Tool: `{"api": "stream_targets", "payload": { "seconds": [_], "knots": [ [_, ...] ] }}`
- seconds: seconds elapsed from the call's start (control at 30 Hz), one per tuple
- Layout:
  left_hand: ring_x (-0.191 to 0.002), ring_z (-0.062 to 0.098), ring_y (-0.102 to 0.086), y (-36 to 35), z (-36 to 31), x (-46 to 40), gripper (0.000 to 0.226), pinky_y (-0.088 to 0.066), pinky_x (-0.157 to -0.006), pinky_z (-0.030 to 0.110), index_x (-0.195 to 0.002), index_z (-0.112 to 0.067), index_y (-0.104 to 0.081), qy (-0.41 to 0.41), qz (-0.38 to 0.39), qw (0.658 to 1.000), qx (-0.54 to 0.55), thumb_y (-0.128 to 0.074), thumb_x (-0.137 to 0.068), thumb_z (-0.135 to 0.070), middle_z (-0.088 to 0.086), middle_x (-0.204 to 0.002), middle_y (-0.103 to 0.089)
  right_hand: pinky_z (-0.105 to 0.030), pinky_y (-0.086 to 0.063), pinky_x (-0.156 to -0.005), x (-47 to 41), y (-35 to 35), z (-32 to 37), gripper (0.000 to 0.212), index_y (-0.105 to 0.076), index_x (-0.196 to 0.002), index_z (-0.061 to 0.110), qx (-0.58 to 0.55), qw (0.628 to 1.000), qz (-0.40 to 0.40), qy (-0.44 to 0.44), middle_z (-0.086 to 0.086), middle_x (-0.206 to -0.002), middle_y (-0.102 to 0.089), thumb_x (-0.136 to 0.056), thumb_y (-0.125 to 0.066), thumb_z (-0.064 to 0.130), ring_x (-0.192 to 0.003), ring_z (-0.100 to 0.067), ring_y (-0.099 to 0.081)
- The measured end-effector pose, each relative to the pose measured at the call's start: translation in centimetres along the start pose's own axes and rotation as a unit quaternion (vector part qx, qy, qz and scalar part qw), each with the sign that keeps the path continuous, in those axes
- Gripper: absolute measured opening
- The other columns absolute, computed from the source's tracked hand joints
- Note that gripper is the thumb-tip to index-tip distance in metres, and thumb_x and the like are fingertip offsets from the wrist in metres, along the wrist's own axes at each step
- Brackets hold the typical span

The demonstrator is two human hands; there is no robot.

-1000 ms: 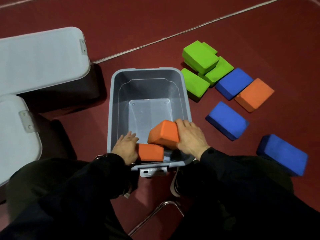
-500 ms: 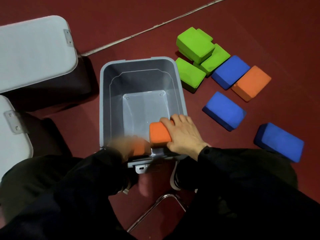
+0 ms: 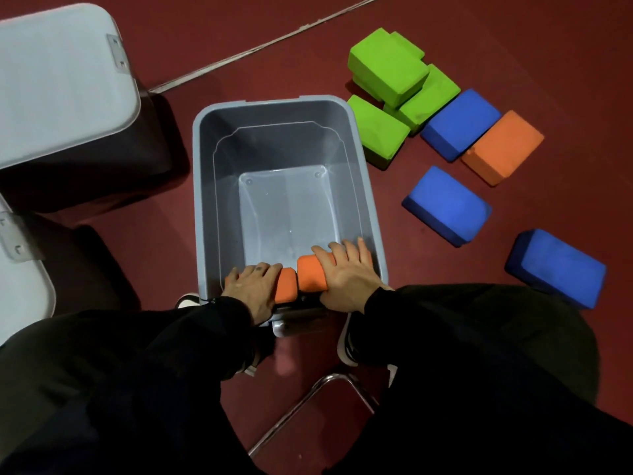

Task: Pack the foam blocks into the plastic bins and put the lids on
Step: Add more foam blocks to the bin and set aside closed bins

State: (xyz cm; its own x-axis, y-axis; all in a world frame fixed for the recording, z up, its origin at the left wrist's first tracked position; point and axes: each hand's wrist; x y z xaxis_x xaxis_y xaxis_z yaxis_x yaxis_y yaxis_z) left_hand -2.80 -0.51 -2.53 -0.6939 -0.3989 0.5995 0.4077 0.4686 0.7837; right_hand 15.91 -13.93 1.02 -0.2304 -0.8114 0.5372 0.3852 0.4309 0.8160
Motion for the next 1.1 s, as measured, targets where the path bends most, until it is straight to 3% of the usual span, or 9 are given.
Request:
{"api": "stream_targets", "payload": {
  "seconds": [0.17, 0.27, 0.43, 0.57, 0.63, 0.73, 0.83, 1.0, 1.1],
  "knots": [
    [-0.136, 0.029, -0.04, -0.1, -0.2, -1.0, 0.08, -0.016, -0.118, 0.061, -0.141, -0.028, -0.033, 0.007, -0.021, 1.0, 0.015, -0.065, -0.069, -0.044, 0.003, -0.142, -0.046, -0.066, -0.016, -0.119, -1.4, -2.0, -0.7, 0.1, -0.043, -0.152, 0.026, -0.031, 0.995, -0.091, 0.001, -0.013, -0.152, -0.046, -0.063, -0.04, 0.072, -0.143, -0.042, -0.038],
    [-0.133, 0.026, -0.044, -0.3, -0.5, -2.0, 0.07, -0.014, -0.12, 0.058, -0.129, -0.024, -0.038, 0.003, -0.034, 0.998, 0.049, -0.064, -0.067, -0.039, 0.003, -0.137, -0.052, -0.064, -0.007, -0.122, -0.9, -3.4, -0.3, 0.097, -0.034, -0.155, 0.031, -0.03, 0.996, -0.083, -0.019, -0.011, -0.162, -0.032, -0.076, -0.036, 0.087, -0.151, -0.039, -0.026],
    [-0.135, 0.023, -0.042, -1.3, 0.3, -2.6, 0.09, -0.008, -0.119, 0.062, -0.153, -0.024, -0.03, -0.06, -0.09, 0.994, 0.021, -0.057, -0.07, -0.047, -0.002, -0.144, -0.049, -0.067, -0.014, -0.12, -1.7, -6.0, -0.6, 0.088, -0.04, -0.153, 0.025, -0.018, 0.996, -0.081, -0.024, -0.017, -0.159, -0.039, -0.087, -0.036, 0.082, -0.146, -0.045, -0.034],
    [-0.121, 0.019, -0.051, -1.3, -0.9, -3.6, 0.055, -0.01, -0.118, 0.061, -0.12, -0.024, -0.056, -0.058, -0.118, 0.988, 0.077, -0.047, -0.077, -0.057, -0.004, -0.12, -0.059, -0.068, -0.009, -0.12, -3.1, -6.5, -1.3, 0.088, -0.029, -0.159, 0.026, -0.004, 0.999, -0.041, -0.03, -0.019, -0.165, -0.027, -0.088, -0.032, 0.078, -0.149, -0.046, -0.026],
    [-0.111, 0.023, -0.057, -1.5, -1.3, -3.6, 0.051, -0.026, -0.113, 0.054, -0.115, -0.021, -0.057, -0.066, -0.116, 0.988, 0.08, -0.042, -0.08, -0.056, -0.001, -0.113, -0.06, -0.067, -0.008, -0.121, -3.4, -6.6, -1.1, 0.088, -0.029, -0.16, 0.026, -0.009, 0.999, -0.021, -0.024, -0.019, -0.166, -0.026, -0.088, -0.03, 0.077, -0.15, -0.045, -0.025],
    [-0.124, 0.029, -0.054, -0.7, -1.2, -3.6, 0.076, -0.039, -0.103, 0.048, -0.149, -0.026, -0.034, -0.065, -0.046, 0.995, 0.062, -0.037, -0.08, -0.057, 0.003, -0.142, -0.052, -0.063, -0.001, -0.121, -3.9, -5.7, -1.0, 0.094, -0.022, -0.161, 0.03, -0.041, 0.999, 0.024, -0.018, -0.013, -0.169, -0.019, -0.081, -0.022, 0.08, -0.155, -0.04, -0.014],
    [-0.149, 0.022, -0.026, 0.0, -2.1, -4.4, 0.085, -0.024, -0.118, 0.05, -0.159, -0.027, -0.014, -0.059, -0.003, 0.996, 0.062, -0.041, -0.083, -0.053, 0.002, -0.164, -0.026, -0.057, 0.002, -0.123, -4.3, -3.3, -0.7, 0.086, -0.016, -0.161, 0.034, -0.075, 0.993, 0.092, -0.025, -0.007, -0.169, -0.017, -0.087, -0.03, 0.074, -0.156, -0.033, -0.009],
    [-0.132, 0.031, -0.049, 3.5, -6.3, -5.4, 0.078, -0.036, -0.11, 0.049, -0.152, -0.017, -0.032, -0.068, -0.056, 0.99, 0.108, -0.034, -0.079, -0.044, 0.01, -0.149, -0.048, -0.034, -0.042, -0.101, -4.3, 4.3, -3.0, 0.05, -0.055, -0.142, 0.027, -0.151, 0.984, 0.097, -0.015, -0.008, -0.141, -0.059, -0.096, -0.056, 0.046, -0.13, -0.03, -0.055],
    [-0.118, 0.035, -0.055, 8.1, -11.0, -5.6, 0.06, -0.045, -0.094, 0.046, -0.144, -0.017, -0.042, -0.071, -0.096, 0.98, 0.159, -0.046, -0.086, -0.032, 0.011, -0.136, -0.053, -0.031, -0.047, -0.085, -2.4, 9.5, -6.1, 0.031, -0.069, -0.123, 0.017, -0.194, 0.979, 0.058, -0.04, -0.006, -0.124, -0.069, -0.1, -0.057, 0.034, -0.114, -0.027, -0.063]
  ]
}}
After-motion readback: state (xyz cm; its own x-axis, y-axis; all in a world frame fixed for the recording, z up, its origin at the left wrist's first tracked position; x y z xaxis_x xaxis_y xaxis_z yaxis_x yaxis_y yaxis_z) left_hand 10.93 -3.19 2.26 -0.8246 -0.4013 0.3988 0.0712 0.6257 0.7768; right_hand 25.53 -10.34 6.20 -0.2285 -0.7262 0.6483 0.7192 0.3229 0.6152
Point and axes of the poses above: each hand's wrist, its own x-axis away from the middle knuckle, its own y-axis out of the back of the hand, z = x × y
